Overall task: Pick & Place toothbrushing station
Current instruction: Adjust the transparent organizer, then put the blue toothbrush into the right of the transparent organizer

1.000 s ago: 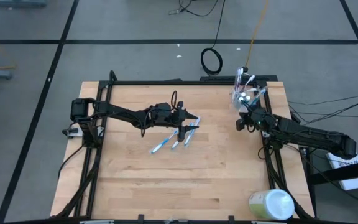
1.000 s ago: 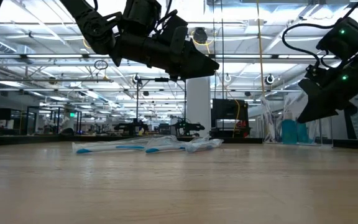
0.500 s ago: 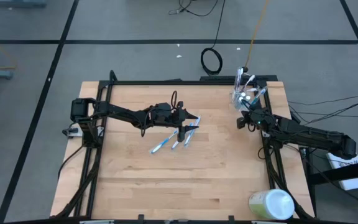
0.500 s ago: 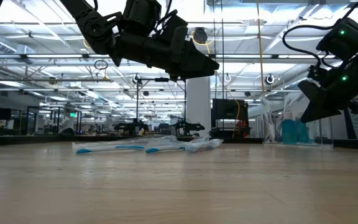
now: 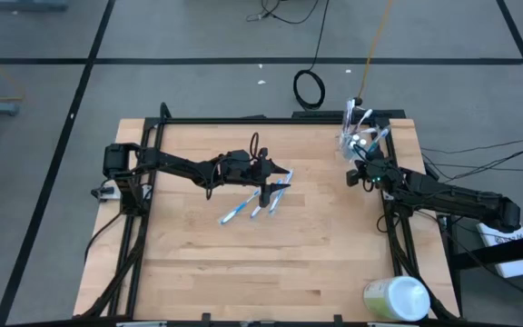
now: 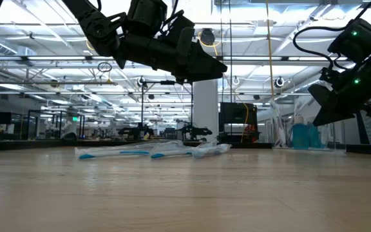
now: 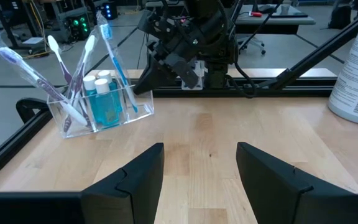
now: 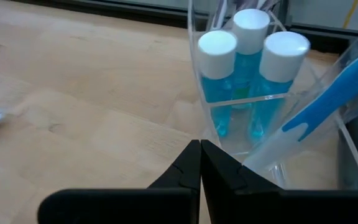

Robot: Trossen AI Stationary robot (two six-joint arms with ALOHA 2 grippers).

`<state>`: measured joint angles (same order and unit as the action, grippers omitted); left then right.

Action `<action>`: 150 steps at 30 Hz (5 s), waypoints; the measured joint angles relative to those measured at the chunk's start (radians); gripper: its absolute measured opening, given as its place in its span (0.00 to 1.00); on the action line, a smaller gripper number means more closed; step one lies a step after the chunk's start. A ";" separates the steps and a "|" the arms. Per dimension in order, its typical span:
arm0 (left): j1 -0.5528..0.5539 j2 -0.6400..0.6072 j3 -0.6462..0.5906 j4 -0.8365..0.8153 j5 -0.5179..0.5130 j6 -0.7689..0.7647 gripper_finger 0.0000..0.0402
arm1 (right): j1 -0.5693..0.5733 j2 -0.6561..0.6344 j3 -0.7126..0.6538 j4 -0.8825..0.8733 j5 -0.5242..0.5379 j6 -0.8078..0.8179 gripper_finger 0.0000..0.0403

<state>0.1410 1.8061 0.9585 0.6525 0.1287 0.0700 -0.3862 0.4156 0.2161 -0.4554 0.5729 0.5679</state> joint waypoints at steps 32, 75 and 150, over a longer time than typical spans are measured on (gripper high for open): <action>0.000 0.000 0.000 0.000 0.000 0.000 0.52 | 0.001 0.021 -0.004 0.048 0.054 -0.030 0.00; -0.006 -0.002 0.000 -0.850 -0.024 -0.188 0.52 | 0.564 -0.140 0.258 0.501 0.111 -0.858 0.00; -0.266 -0.139 -0.174 -1.119 -0.164 -0.443 0.33 | 0.727 -0.279 -0.073 1.049 -0.046 -0.999 0.00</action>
<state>-0.1252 1.6670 0.7845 -0.4665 -0.0357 -0.3733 0.3405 0.1364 0.1429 0.5940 0.5270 -0.4311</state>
